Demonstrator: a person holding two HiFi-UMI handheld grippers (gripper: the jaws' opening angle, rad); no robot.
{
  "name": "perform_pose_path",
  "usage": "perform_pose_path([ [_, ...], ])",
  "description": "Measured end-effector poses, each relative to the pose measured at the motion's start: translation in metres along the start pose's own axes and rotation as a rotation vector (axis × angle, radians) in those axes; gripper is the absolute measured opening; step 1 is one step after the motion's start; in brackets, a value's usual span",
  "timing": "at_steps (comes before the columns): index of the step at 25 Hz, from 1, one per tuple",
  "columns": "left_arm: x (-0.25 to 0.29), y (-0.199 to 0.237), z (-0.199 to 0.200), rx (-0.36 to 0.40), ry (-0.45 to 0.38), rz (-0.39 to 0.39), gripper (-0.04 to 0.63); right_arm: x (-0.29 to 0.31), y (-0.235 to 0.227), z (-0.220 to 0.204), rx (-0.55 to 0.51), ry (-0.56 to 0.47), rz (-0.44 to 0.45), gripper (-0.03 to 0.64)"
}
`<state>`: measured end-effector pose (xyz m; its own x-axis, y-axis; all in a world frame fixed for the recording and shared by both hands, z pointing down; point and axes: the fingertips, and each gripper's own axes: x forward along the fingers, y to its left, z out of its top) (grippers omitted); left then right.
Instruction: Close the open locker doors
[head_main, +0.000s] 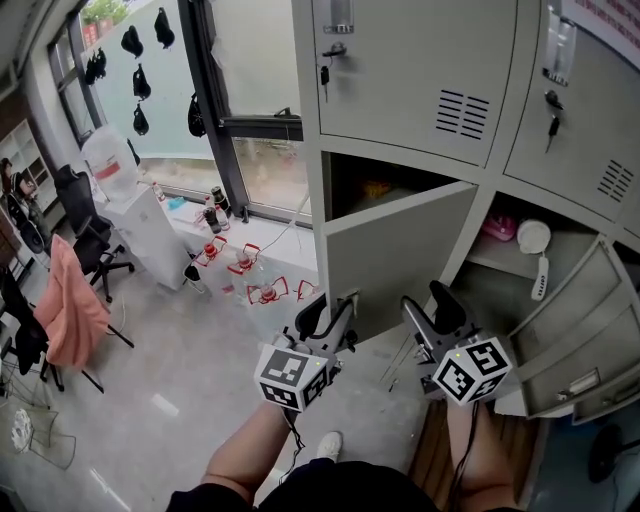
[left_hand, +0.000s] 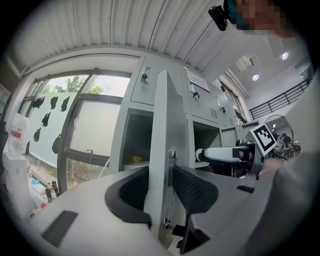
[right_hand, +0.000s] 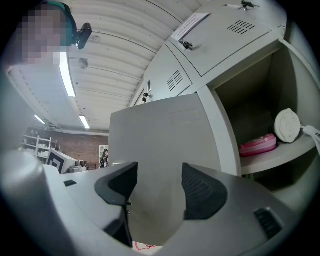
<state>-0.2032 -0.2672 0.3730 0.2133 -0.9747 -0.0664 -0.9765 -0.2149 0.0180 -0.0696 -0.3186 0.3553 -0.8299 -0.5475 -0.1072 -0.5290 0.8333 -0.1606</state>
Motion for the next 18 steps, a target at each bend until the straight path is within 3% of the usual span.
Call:
perform_pose_path([
  [13,0.033,0.048,0.002,-0.031,-0.018,-0.023,0.175,0.055,0.003,-0.008,-0.046,-0.002,-0.047,0.27],
  [18,0.047,0.062,-0.002,-0.01,-0.011,-0.032,0.169,0.067,-0.002,-0.01,-0.038,-0.01,-0.076,0.27],
])
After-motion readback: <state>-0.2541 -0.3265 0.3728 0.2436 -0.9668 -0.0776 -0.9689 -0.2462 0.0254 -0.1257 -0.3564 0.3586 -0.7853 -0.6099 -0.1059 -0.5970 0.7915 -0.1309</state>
